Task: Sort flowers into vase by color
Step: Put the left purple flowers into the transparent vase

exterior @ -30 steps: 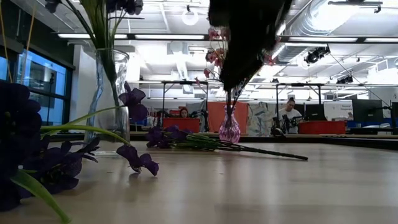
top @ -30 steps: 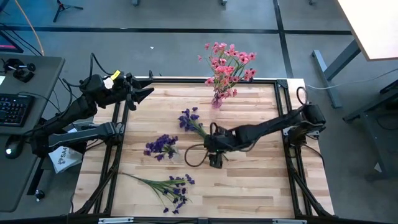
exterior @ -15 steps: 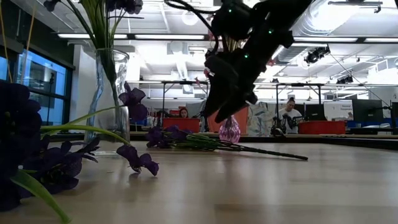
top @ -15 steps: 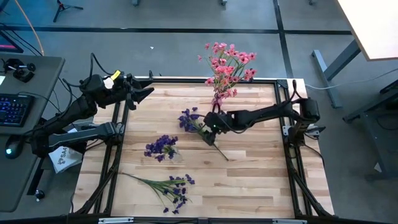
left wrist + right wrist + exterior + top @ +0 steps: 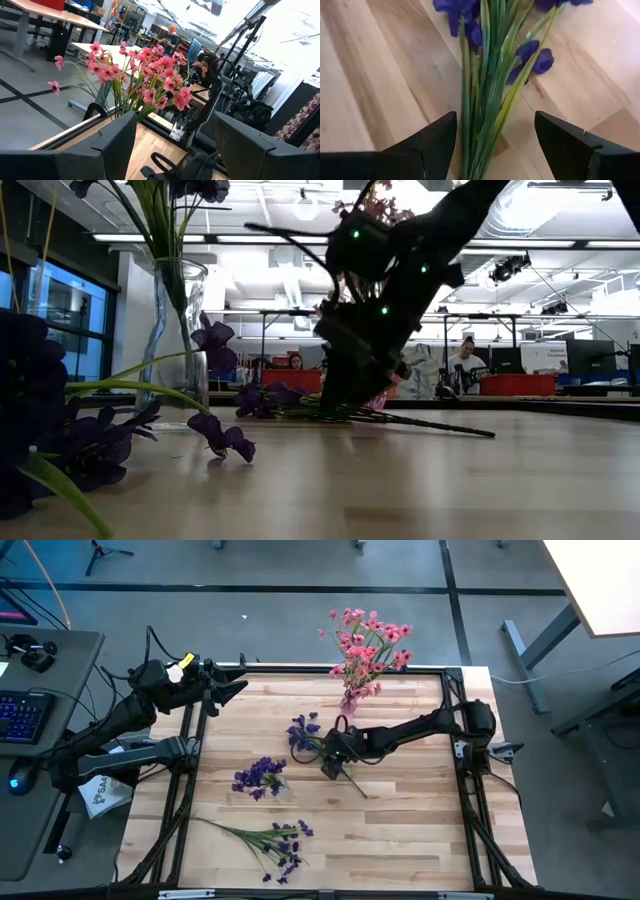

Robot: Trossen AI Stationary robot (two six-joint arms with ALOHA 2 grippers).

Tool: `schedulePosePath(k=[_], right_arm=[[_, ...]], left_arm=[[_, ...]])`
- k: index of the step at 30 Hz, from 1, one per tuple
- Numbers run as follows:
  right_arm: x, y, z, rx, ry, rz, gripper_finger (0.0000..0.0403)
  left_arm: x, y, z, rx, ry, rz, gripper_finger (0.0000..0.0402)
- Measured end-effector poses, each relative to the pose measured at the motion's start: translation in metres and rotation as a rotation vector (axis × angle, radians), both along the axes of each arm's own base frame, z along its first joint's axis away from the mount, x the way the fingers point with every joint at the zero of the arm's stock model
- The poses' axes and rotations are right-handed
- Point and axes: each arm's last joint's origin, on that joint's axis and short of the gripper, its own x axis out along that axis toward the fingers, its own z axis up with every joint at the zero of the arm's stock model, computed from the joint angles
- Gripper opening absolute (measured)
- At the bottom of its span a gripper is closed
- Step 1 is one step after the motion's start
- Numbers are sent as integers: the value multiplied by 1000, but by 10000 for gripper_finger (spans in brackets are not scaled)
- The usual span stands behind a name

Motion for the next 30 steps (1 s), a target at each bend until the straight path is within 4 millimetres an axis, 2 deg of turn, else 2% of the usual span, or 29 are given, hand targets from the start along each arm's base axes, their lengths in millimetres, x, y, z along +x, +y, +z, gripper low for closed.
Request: schedulePosePath(k=[5,8,11,14,15,18,22,27,30], right_arm=[[3,7,-13,-2,13,-39,248],[2,15,-19,-20,32,-53,211],[0,23,-19,-19,50,-62,135],[-4,29,-9,31,56,-20,33],[-6,31,-4,59,58,12,19],[-14,38,19,139,41,89,21],[-27,46,61,81,-28,131,7],[-48,65,91,43,-49,155,5],[-59,78,98,40,-89,149,4]], left_arm=[[0,0,0,0,0,0,246],[0,0,0,0,1,0,246],[0,0,0,-1,2,0,246],[0,0,-1,7,14,0,246],[0,0,-2,10,22,0,246],[0,0,-4,5,47,0,246],[0,0,-7,-8,71,-1,246],[-3,-2,-8,0,88,-1,246],[-4,-2,-8,23,92,-1,246]])
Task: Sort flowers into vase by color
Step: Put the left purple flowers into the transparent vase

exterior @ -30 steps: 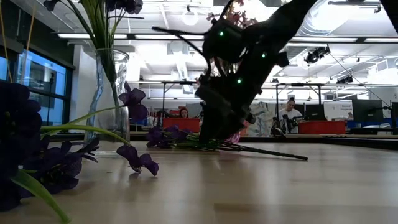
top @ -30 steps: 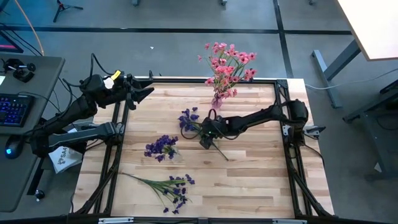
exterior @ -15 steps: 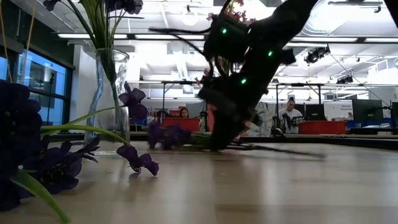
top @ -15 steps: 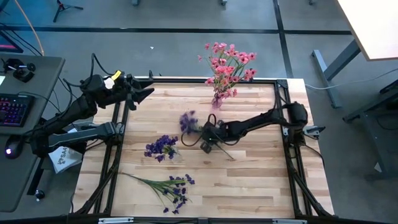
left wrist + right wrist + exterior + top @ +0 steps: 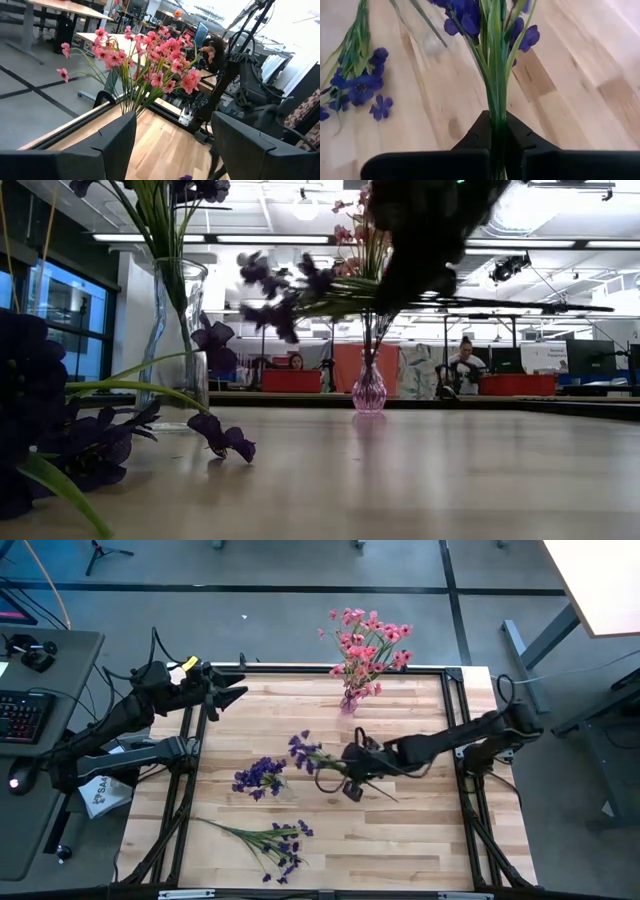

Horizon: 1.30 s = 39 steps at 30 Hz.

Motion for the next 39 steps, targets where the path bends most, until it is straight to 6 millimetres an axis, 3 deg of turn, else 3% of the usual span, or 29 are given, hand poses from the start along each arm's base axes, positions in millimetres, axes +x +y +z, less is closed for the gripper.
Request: schedulePosePath(k=[7,13,17,22,28,34,39], right_arm=[[-39,23,-17,120,-79,-120,2],[-26,21,-6,235,-455,-180,1],[-2,1,20,164,-657,-180,1],[27,-26,82,-47,-819,-109,1],[39,-59,144,-246,-965,-37,1],[47,-83,160,-262,-1004,-13,1],[65,-77,155,-235,-997,57,0]], left_arm=[[0,0,0,-2,3,0,246],[5,3,-3,-37,11,1,246],[8,3,1,-69,-35,-30,246],[15,1,18,-27,-204,-152,246],[28,-5,31,38,-340,-238,246],[58,-11,23,16,-328,-325,246],[86,-16,13,75,-299,-309,246]])
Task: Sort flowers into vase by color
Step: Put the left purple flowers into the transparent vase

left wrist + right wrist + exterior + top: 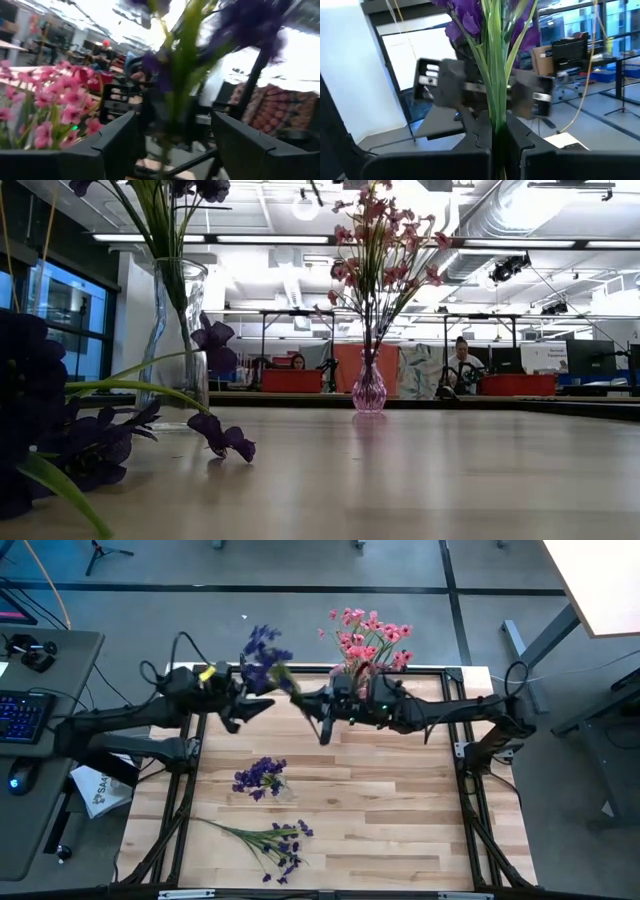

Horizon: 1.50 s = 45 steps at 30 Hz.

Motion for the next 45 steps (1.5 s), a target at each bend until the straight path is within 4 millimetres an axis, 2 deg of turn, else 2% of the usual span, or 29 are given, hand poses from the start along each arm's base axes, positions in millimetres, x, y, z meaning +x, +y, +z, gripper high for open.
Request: schedulePosePath(k=[5,12,21,29,33,39,42,45], right_arm=[[5,3,0,1,-6,1,0],[6,1,-1,26,-5,1,0],[13,4,-10,47,13,54,0],[14,4,-12,47,19,56,0],[14,5,-13,38,28,88,3],[14,7,-14,16,40,105,52],[13,8,-13,10,49,111,95],[6,7,-8,-5,68,97,144]], left_arm=[[16,-5,-7,24,2,0,246],[28,-13,-11,60,-6,-20,246],[37,-12,-9,72,-105,17,246],[42,-12,-14,55,-74,2,236],[42,-12,-14,48,-72,18,184],[41,-13,-14,78,-71,-7,26],[38,-12,-14,99,-45,1,14],[25,-9,-12,136,24,41,6]])
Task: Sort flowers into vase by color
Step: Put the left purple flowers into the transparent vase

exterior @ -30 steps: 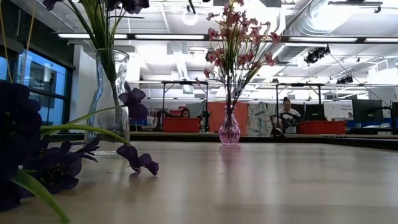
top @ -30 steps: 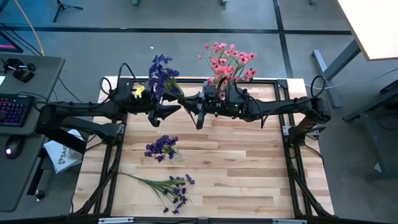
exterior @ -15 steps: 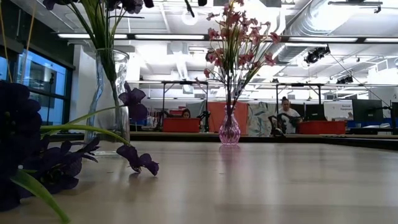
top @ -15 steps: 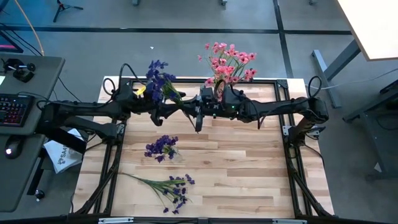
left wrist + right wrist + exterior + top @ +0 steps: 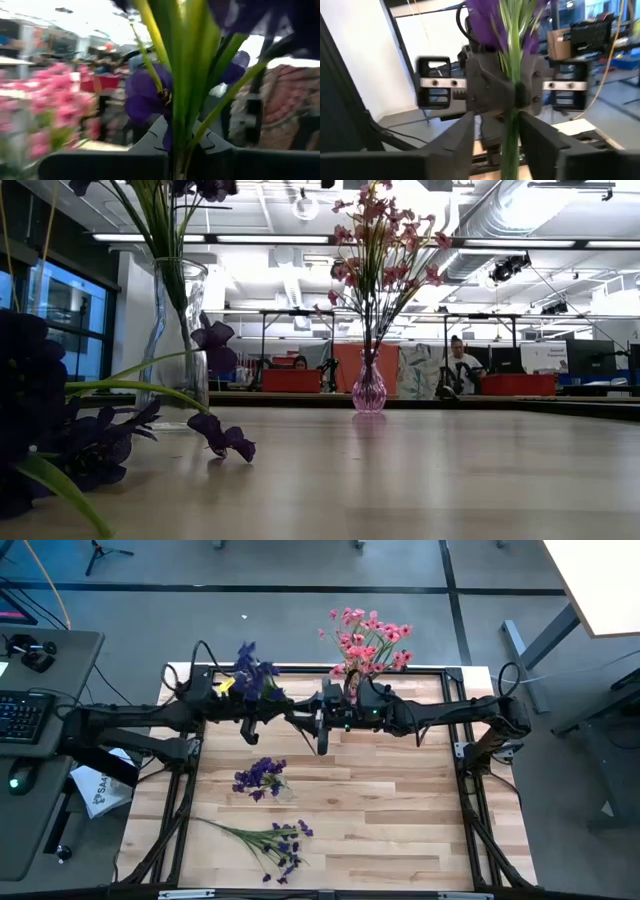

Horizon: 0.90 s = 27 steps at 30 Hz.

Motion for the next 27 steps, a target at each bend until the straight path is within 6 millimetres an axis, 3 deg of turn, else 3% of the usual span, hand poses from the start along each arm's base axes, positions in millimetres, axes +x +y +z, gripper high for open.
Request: schedulePosePath(k=[7,11,15,20,27], right_arm=[[-30,-1,26,-55,27,-15,234],[-45,-2,38,-53,30,-48,253],[-49,-2,36,-49,89,-61,254],[-51,-2,34,-4,109,-58,254],[-53,-2,36,-8,111,-58,254]], left_arm=[[-66,1,17,57,68,178,2],[-98,-5,18,35,95,213,1],[-112,-12,17,-22,104,173,1],[-96,-16,17,-22,103,142,1],[-27,-28,0,3,141,5,0]])
